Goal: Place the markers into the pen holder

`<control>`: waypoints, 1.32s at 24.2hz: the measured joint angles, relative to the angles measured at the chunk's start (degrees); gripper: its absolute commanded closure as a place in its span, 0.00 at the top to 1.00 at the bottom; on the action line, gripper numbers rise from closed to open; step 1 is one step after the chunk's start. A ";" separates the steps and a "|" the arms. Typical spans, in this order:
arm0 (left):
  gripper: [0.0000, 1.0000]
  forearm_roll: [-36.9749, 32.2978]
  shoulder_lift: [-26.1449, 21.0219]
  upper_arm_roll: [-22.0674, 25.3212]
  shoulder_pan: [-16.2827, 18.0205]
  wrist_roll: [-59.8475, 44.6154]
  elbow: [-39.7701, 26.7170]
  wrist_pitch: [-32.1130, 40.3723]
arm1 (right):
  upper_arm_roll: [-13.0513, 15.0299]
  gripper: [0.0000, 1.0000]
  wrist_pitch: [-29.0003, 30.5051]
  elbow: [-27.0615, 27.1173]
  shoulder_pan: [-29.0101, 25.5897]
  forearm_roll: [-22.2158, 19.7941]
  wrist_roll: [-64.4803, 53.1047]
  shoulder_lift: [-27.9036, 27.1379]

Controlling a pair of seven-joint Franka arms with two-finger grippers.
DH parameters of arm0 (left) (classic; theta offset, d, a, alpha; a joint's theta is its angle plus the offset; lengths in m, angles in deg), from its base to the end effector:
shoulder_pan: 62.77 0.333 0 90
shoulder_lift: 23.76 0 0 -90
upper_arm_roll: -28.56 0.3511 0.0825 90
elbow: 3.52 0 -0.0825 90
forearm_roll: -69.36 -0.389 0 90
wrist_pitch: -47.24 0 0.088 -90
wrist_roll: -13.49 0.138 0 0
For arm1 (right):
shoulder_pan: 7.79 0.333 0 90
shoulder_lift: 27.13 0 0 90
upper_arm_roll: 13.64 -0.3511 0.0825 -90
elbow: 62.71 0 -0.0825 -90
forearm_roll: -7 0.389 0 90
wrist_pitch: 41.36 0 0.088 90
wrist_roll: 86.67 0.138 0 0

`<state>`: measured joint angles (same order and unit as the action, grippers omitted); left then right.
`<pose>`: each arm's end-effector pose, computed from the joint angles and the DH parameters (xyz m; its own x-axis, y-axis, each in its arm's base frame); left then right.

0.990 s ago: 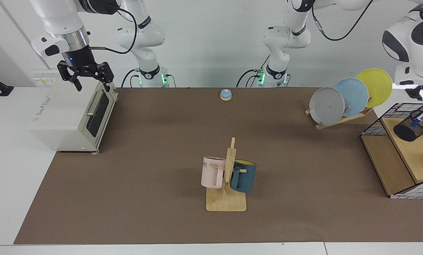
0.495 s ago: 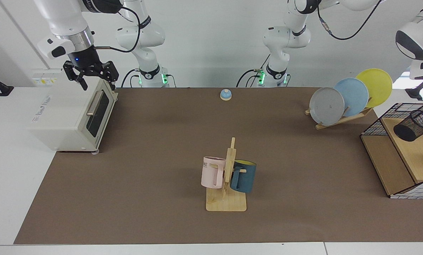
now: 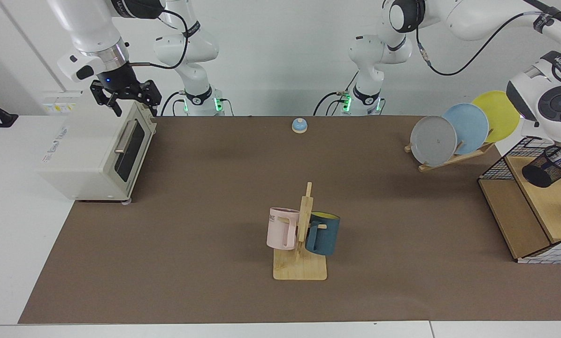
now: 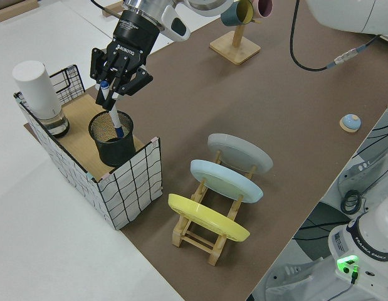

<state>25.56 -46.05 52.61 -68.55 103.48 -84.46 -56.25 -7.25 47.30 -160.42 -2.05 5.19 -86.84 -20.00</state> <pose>0.6544 0.2447 0.5424 0.0427 -0.6221 -0.7818 -0.9895 -0.1342 0.0527 0.5115 -0.0139 0.6289 0.9994 -0.0078 -0.0343 -0.0072 -0.9998 0.0177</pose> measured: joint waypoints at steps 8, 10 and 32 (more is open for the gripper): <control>1.00 -2.04 -0.30 0.52 0.11 0.04 0.23 0.36 | 0.12 1.00 -0.02 0.00 -0.07 0.14 0.00 0.12; 1.00 -2.27 -0.30 0.48 0.02 0.05 0.29 1.51 | 0.12 1.00 -0.02 0.00 -0.07 0.22 0.00 0.18; 1.00 25.77 2.57 -11.93 -3.03 -30.39 2.80 10.62 | -0.06 1.00 -0.02 0.00 -0.02 0.35 0.00 0.37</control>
<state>51.33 -43.49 40.68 -71.59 73.09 -81.67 -45.63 -7.31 47.27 -160.42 -2.07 5.54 -86.84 -19.63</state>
